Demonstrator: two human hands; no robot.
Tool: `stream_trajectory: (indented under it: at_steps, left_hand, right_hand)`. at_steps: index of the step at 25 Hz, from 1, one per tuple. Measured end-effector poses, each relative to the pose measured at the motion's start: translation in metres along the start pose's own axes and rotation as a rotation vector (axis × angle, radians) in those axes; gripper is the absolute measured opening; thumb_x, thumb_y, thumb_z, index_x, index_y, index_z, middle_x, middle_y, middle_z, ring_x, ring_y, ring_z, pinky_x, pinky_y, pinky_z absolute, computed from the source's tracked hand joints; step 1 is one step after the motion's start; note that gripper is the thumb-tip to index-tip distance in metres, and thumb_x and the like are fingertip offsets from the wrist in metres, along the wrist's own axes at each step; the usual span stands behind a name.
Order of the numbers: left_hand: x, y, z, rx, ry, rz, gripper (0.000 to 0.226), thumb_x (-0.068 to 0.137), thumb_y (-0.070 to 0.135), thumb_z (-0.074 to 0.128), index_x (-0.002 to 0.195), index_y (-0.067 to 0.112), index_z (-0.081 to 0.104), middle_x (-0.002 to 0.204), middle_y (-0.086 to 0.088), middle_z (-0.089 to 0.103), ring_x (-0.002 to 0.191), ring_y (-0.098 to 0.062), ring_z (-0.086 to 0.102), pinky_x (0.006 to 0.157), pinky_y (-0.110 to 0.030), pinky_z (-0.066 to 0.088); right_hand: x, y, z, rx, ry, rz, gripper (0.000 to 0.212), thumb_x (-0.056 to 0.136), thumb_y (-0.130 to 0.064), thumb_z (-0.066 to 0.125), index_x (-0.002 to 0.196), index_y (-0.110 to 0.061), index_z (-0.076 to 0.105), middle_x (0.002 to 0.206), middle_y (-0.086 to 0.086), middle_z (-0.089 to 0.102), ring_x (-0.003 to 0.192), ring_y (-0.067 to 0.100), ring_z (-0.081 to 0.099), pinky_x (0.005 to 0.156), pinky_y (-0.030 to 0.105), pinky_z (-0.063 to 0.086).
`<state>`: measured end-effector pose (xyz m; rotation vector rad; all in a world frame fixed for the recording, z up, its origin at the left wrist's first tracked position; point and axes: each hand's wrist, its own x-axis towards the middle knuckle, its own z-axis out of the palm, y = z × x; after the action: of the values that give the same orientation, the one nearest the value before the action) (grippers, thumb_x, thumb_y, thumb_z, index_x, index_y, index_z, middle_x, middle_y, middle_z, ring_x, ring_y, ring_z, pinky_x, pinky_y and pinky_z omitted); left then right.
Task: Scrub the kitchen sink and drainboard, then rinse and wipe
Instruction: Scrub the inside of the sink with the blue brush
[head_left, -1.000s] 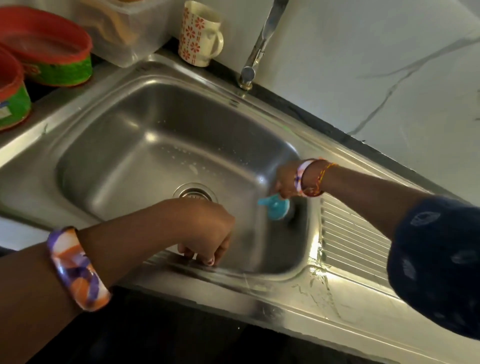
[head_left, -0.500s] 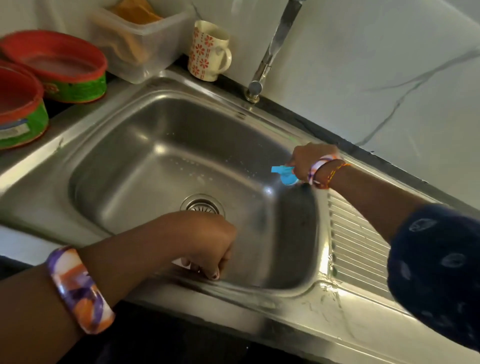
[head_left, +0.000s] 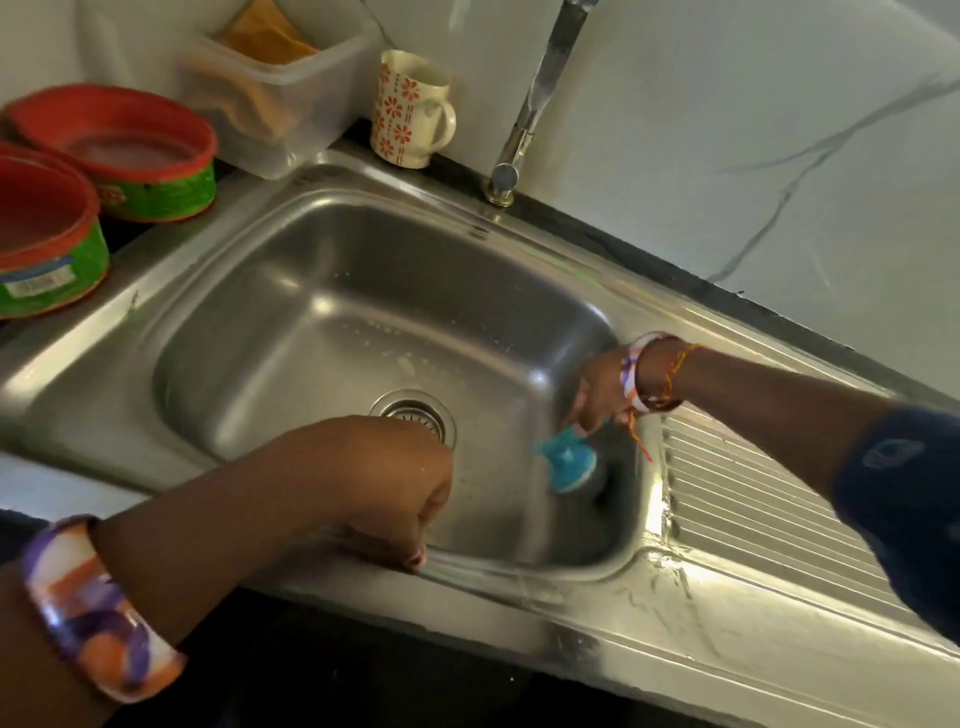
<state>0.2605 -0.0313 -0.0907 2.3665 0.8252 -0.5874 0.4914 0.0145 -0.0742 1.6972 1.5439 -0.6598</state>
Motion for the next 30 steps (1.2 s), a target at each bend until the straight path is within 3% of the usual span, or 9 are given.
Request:
stream_trajectory:
  at_steps: [2, 4, 6, 10, 13, 16, 19, 25, 30]
  left_hand:
    - [0.005, 0.003, 0.0, 0.038, -0.021, -0.006, 0.021, 0.08, 0.034, 0.07, 0.09, 0.016, 0.07, 0.088, 0.002, 0.068, 0.067, -0.009, 0.052, 0.052, -0.018, 0.034]
    - [0.007, 0.001, -0.001, 0.05, -0.03, -0.016, 0.022, 0.079, 0.035, 0.071, 0.09, 0.016, 0.071, 0.093, 0.0, 0.07, 0.072, -0.009, 0.055, 0.053, -0.017, 0.035]
    - [0.007, -0.001, -0.002, 0.05, -0.009, -0.028, 0.022, 0.078, 0.036, 0.072, 0.088, 0.017, 0.071, 0.09, 0.001, 0.07, 0.072, -0.009, 0.054, 0.053, -0.018, 0.036]
    - [0.008, -0.001, 0.003, 0.074, 0.017, 0.012, 0.024, 0.077, 0.035, 0.072, 0.092, 0.016, 0.072, 0.093, -0.001, 0.071, 0.067, -0.009, 0.051, 0.052, -0.018, 0.034]
    - [0.012, -0.006, -0.002, 0.016, -0.012, 0.014, 0.024, 0.076, 0.036, 0.074, 0.089, 0.017, 0.072, 0.092, -0.001, 0.072, 0.073, -0.012, 0.058, 0.056, -0.02, 0.039]
    - [0.018, -0.013, -0.001, -0.039, -0.087, 0.011, 0.017, 0.072, 0.038, 0.076, 0.075, 0.024, 0.068, 0.086, -0.002, 0.072, 0.081, -0.018, 0.067, 0.069, -0.029, 0.052]
    - [0.02, -0.015, 0.0, -0.09, -0.138, 0.007, 0.02, 0.072, 0.039, 0.077, 0.068, 0.027, 0.061, 0.079, 0.003, 0.068, 0.078, -0.015, 0.065, 0.067, -0.027, 0.051]
    - [0.027, -0.014, 0.0, -0.108, -0.143, -0.032, 0.019, 0.073, 0.036, 0.076, 0.083, 0.021, 0.072, 0.082, 0.001, 0.069, 0.074, -0.015, 0.063, 0.058, -0.021, 0.045]
    - [0.022, -0.014, -0.001, -0.129, -0.11, -0.029, 0.02, 0.073, 0.037, 0.077, 0.079, 0.02, 0.068, 0.082, 0.0, 0.067, 0.081, -0.02, 0.065, 0.061, -0.023, 0.044]
  right_hand:
    - [0.009, 0.003, -0.026, -0.189, 0.236, 0.103, 0.03, 0.089, -0.014, 0.059, 0.118, -0.006, 0.062, 0.075, -0.002, 0.064, 0.065, 0.013, 0.061, 0.047, 0.014, 0.038]
    - [0.02, 0.004, -0.037, -0.413, 0.6, 0.155, 0.025, 0.087, -0.016, 0.058, 0.11, -0.011, 0.064, 0.102, 0.006, 0.068, 0.094, 0.027, 0.065, 0.063, 0.018, 0.038]
    - [0.033, 0.005, -0.017, -0.453, 0.757, 0.146, 0.022, 0.09, -0.018, 0.052, 0.107, -0.014, 0.065, 0.109, 0.007, 0.068, 0.103, 0.029, 0.064, 0.073, 0.025, 0.042]
    - [0.061, 0.001, 0.055, -0.369, 0.558, 0.113, 0.028, 0.098, -0.026, 0.041, 0.117, -0.02, 0.061, 0.117, 0.004, 0.065, 0.11, 0.026, 0.062, 0.085, 0.032, 0.049]
    - [0.049, 0.006, 0.021, -0.323, 0.662, 0.16, 0.026, 0.094, -0.028, 0.048, 0.114, -0.02, 0.064, 0.115, 0.004, 0.067, 0.108, 0.025, 0.063, 0.084, 0.03, 0.049]
    - [0.007, 0.012, -0.02, -0.548, 0.796, 0.219, 0.027, 0.095, -0.03, 0.048, 0.113, -0.018, 0.064, 0.115, 0.006, 0.066, 0.109, 0.029, 0.061, 0.084, 0.029, 0.046]
    - [0.003, 0.012, -0.021, -0.667, 0.757, 0.169, 0.024, 0.095, -0.024, 0.047, 0.11, -0.014, 0.063, 0.114, 0.007, 0.065, 0.108, 0.03, 0.061, 0.08, 0.029, 0.043]
    - [0.071, -0.021, 0.04, -0.456, 0.576, 0.14, 0.031, 0.096, -0.013, 0.041, 0.118, -0.011, 0.063, 0.12, 0.008, 0.065, 0.115, 0.027, 0.06, 0.089, 0.034, 0.048]
    - [0.025, 0.001, -0.033, -0.505, 0.676, 0.24, 0.024, 0.085, -0.021, 0.059, 0.106, -0.014, 0.067, 0.11, 0.007, 0.068, 0.105, 0.027, 0.064, 0.077, 0.028, 0.046]
